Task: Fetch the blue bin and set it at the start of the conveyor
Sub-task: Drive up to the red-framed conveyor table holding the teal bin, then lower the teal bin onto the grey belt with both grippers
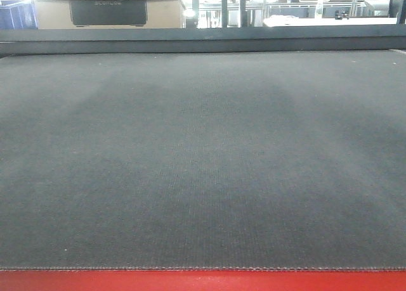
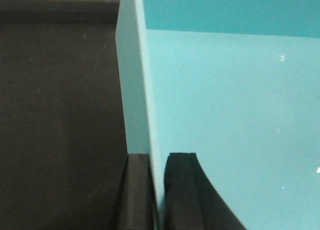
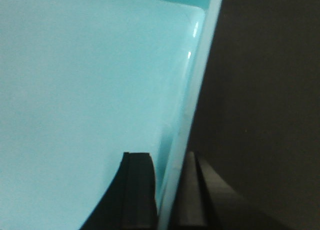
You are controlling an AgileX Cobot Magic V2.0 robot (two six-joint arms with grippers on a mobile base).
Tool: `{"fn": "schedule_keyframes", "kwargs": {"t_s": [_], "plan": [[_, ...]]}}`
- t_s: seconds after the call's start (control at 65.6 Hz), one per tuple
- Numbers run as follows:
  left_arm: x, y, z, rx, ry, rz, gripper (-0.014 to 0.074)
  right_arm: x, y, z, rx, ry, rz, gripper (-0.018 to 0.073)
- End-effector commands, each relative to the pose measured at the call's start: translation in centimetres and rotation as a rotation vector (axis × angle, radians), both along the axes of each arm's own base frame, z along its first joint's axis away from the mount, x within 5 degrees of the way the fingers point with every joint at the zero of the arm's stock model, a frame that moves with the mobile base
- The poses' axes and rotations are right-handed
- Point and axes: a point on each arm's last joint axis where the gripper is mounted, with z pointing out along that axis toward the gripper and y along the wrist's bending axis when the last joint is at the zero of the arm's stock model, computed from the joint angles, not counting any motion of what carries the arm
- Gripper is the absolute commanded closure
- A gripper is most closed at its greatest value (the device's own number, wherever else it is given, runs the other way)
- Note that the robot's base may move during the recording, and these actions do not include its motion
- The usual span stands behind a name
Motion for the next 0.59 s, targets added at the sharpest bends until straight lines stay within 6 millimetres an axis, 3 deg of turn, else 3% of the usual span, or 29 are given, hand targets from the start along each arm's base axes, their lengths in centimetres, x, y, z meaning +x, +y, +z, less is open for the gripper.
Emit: {"fn": "schedule_keyframes", "kwargs": {"t_s": [0.0,0.122,0.305,0.442,0.58], "plan": [[0.9,0.0,-1.8,0.024,0.057,0.007,0.0708,0.2,-0.7,-0.8,-0.079,0.028,-0.012,0.0711],[2.4,-0.3,-5.9,0.037,0.153,0.009,0.0708,1.3,-0.5,-3.6,-0.099,0.106,-0.01,0.0711],[4.0,-0.6,-12.8,0.061,0.263,0.023,0.0708,3.3,-0.1,-10.2,-0.124,0.211,-0.01,0.0711],[4.7,-0.7,-16.1,0.076,0.318,0.028,0.0708,4.6,0.2,-14.3,-0.138,0.27,-0.01,0.0711],[5.5,-0.8,-17.7,0.107,0.349,0.025,0.0708,5.7,0.5,-16.6,-0.148,0.315,-0.009,0.0711]]}}
